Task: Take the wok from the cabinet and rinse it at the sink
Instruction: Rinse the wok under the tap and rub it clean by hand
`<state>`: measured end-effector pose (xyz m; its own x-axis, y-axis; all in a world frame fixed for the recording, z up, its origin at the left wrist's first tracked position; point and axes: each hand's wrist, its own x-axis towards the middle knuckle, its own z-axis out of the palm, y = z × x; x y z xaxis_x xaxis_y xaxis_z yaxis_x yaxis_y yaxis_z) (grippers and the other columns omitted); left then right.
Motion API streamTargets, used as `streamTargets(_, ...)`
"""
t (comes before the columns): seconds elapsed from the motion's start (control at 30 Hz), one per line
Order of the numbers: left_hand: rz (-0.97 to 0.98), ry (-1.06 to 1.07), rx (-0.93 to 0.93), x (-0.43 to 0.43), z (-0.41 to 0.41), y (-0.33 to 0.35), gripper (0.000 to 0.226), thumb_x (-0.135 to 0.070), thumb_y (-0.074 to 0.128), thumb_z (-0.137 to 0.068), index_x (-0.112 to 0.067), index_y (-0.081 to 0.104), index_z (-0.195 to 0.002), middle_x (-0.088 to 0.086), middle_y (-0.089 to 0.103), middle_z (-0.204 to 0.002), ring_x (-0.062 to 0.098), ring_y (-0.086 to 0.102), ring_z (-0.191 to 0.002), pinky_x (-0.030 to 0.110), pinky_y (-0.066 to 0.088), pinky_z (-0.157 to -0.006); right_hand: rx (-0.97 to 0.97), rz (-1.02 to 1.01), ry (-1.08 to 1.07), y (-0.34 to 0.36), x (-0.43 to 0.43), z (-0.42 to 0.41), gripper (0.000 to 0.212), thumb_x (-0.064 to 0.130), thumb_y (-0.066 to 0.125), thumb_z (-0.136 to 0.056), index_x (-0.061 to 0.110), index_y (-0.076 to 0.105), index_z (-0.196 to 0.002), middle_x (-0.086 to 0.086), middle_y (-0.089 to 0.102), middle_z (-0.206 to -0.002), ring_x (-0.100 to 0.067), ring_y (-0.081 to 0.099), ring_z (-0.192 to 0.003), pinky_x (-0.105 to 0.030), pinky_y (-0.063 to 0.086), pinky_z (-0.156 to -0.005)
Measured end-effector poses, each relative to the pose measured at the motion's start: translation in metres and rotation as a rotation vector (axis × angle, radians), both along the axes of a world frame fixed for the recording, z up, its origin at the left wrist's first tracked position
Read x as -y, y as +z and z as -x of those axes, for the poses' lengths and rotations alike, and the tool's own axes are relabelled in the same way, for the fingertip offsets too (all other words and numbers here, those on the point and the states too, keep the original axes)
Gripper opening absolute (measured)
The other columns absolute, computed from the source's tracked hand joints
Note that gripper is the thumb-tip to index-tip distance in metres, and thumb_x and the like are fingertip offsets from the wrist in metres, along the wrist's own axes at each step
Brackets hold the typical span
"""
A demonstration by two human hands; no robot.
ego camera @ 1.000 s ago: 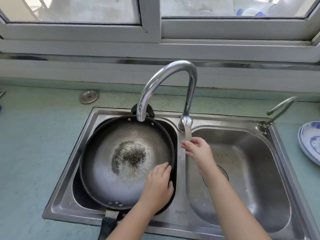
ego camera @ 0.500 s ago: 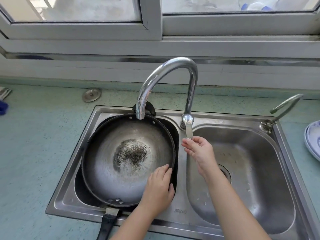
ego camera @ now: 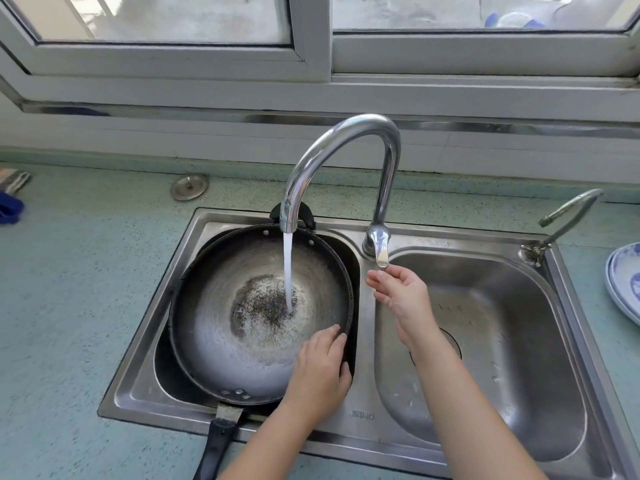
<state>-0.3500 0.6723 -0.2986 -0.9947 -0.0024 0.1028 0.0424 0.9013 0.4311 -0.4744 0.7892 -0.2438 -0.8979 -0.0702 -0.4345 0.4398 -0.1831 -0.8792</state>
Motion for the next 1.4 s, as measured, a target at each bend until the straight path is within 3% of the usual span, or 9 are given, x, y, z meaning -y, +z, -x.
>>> streamTargets(0.1, -0.006, 0.02, -0.007, 0.005, -0.007, 0.006, 0.041, -0.023, 0.044, -0.07, -0.008, 0.067, -0.101, 0.01, 0.069, -0.109, 0.016, 0.05, -0.105, 0.031, 0.055, -0.081, 0.003, -0.083, 0.022, 0.0, 0.001, -0.011, 0.024, 0.005, 0.06, -0.087, 0.006, 0.053, -0.11, -0.003, 0.063, -0.084, -0.012, 0.062, -0.077, -0.023, 0.046, -0.071)
streamTargets(0.3, 0.041, 0.105, 0.024, 0.034, -0.037, 0.019, 0.043, -0.022, 0.042, -0.072, -0.003, 0.068, -0.1, 0.013, 0.069, -0.106, 0.028, 0.067, -0.096, 0.038, 0.058, -0.075, 0.048, -0.164, 0.099, -0.004, 0.009, -0.051, 0.022, 0.005, 0.058, -0.088, 0.006, 0.052, -0.11, -0.005, 0.061, -0.085, -0.01, 0.06, -0.073, -0.021, 0.043, -0.065)
streamTargets(0.57, 0.023, 0.213, 0.099, 0.07, -0.09, 0.029, 0.047, -0.025, 0.043, -0.072, 0.002, 0.068, -0.101, 0.017, 0.069, -0.103, 0.032, 0.069, -0.091, 0.04, 0.056, -0.075, 0.075, -0.216, 0.149, -0.005, 0.04, -0.122, 0.019, 0.006, 0.056, -0.09, 0.01, 0.051, -0.108, -0.005, 0.061, -0.09, -0.009, 0.058, -0.072, -0.021, 0.041, -0.062)
streamTargets(0.73, -0.036, 0.235, 0.05, 0.089, -0.132, 0.03, 0.041, -0.01, 0.069, -0.065, 0.004, 0.064, -0.103, 0.017, 0.066, -0.099, 0.033, 0.065, -0.088, 0.04, 0.056, -0.077, 0.088, -0.284, 0.19, -0.007, 0.066, -0.179, 0.02, 0.009, 0.057, -0.089, 0.009, 0.052, -0.109, -0.005, 0.062, -0.094, -0.009, 0.061, -0.075, -0.015, 0.043, -0.059)
streamTargets(0.83, -0.086, 0.292, 0.108, 0.099, -0.161, 0.031, 0.043, -0.017, 0.063, -0.069, 0.002, 0.062, -0.108, 0.015, 0.063, -0.098, 0.033, 0.062, -0.089, 0.039, 0.053, -0.074, 0.108, -0.293, 0.205, -0.007, 0.083, -0.212, 0.022, 0.011, 0.058, -0.089, 0.008, 0.053, -0.111, -0.003, 0.062, -0.093, -0.011, 0.062, -0.077, -0.015, 0.043, -0.059)
streamTargets(0.97, -0.256, 0.396, 0.282, 0.105, -0.19, 0.037, 0.051, -0.027, 0.052, -0.083, -0.005, 0.047, -0.129, 0.01, 0.052, -0.118, 0.027, 0.051, -0.11, 0.035, 0.044, -0.089, 0.136, -0.302, 0.239, -0.011, 0.105, -0.249, 0.022, 0.014, 0.057, -0.09, 0.01, 0.053, -0.11, 0.0, 0.06, -0.092, -0.007, 0.061, -0.075, -0.019, 0.043, -0.062)
streamTargets(1.07, -0.446, 0.438, 0.402, 0.107, -0.203, 0.039, 0.054, -0.029, 0.055, -0.086, -0.012, 0.037, -0.134, 0.003, 0.048, -0.121, 0.021, 0.051, -0.109, 0.03, 0.041, -0.085, 0.15, -0.314, 0.25, -0.016, 0.121, -0.27, 0.015, 0.012, 0.057, -0.089, 0.012, 0.053, -0.104, -0.001, 0.059, -0.093, -0.007, 0.06, -0.074, -0.017, 0.042, -0.059)
streamTargets(1.27, -0.713, 0.458, 0.532, 0.102, -0.22, 0.042, 0.028, -0.025, 0.063, -0.083, -0.018, 0.042, -0.1, 0.002, 0.058, -0.093, 0.022, 0.054, -0.083, 0.029, 0.038, -0.066, 0.182, -0.346, 0.224, -0.025, 0.141, -0.294, 0.023, 0.009, 0.06, -0.087, 0.004, 0.055, -0.108, -0.007, 0.061, -0.094, -0.012, 0.059, -0.076, -0.017, 0.045, -0.06)
streamTargets(1.4, -0.764, 0.464, 0.495, 0.098, -0.226, 0.043, 0.028, -0.02, 0.063, -0.084, -0.013, 0.041, -0.099, 0.005, 0.058, -0.086, 0.03, 0.06, -0.084, 0.03, 0.036, -0.059, 0.225, -0.321, 0.212, -0.029, 0.147, -0.3, 0.028, 0.011, 0.059, -0.088, 0.0, 0.055, -0.113, -0.008, 0.065, -0.089, -0.011, 0.061, -0.069, -0.019, 0.048, -0.058)
